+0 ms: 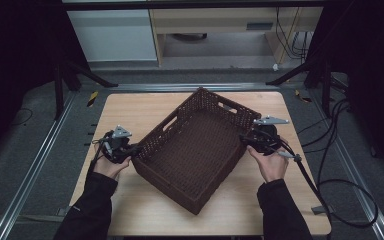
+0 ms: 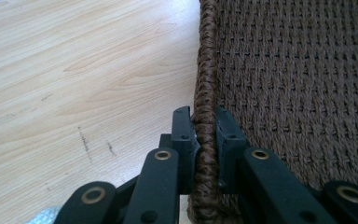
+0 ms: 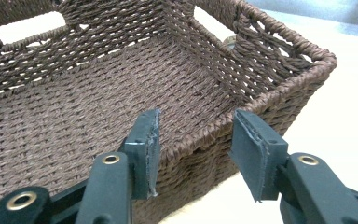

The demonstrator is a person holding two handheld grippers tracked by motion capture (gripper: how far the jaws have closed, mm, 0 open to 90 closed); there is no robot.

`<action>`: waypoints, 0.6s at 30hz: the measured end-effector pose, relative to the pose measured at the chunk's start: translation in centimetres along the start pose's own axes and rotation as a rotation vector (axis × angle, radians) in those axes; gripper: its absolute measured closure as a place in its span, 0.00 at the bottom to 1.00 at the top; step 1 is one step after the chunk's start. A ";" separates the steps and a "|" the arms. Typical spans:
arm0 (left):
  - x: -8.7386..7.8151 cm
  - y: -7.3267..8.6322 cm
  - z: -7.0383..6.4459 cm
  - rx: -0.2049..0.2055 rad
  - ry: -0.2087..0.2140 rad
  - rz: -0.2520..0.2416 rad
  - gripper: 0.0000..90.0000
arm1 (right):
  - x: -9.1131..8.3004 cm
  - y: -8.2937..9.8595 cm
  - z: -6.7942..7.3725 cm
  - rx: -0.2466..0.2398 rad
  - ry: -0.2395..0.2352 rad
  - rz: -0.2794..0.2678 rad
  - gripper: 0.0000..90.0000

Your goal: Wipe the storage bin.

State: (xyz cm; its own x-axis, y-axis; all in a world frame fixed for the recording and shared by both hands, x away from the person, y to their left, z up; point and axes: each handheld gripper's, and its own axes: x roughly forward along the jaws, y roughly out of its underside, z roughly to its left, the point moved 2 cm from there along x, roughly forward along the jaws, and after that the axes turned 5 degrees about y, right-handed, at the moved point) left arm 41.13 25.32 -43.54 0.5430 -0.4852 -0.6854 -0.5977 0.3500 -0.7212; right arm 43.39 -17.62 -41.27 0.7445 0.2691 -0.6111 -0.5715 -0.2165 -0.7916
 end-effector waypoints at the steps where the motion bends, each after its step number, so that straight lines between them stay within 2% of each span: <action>1: 0.0 0.1 0.1 -0.021 0.014 -0.015 0.89 | -0.2 0.0 0.0 -0.001 -0.001 0.004 0.56; 2: -0.1 0.2 0.1 -0.032 0.024 -0.029 0.89 | -0.3 0.0 0.1 -0.006 -0.004 0.003 0.56; 3: -0.1 0.3 0.1 -0.024 0.023 -0.034 0.89 | -0.6 0.0 0.2 -0.016 -0.010 -0.002 0.54; 5: -0.1 0.4 0.0 -0.025 0.022 -0.031 0.89 | -0.7 0.0 0.2 -0.015 -0.010 -0.001 0.54; 7: -0.3 0.5 -0.4 -0.013 0.012 -0.025 0.89 | -0.9 0.1 0.3 -0.046 -0.006 -0.015 0.53; 8: -0.3 0.5 -0.4 -0.013 0.012 -0.025 0.89 | -0.9 0.1 0.3 -0.046 -0.006 -0.015 0.53; 13: -0.5 1.0 -1.0 -0.022 0.019 -0.040 0.89 | -1.1 0.1 1.0 -0.073 -0.037 -0.032 0.54; 18: -0.7 1.2 -1.5 -0.018 0.017 -0.033 0.88 | -1.0 0.1 1.7 -0.093 -0.037 -0.035 0.54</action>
State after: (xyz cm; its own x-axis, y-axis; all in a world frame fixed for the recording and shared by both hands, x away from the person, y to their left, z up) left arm 39.17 24.86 -43.74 0.5529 -0.5096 -0.6593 -0.5904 0.3187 -0.7415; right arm 41.93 -16.30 -40.76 0.7491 0.3122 -0.5842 -0.5094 -0.2922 -0.8094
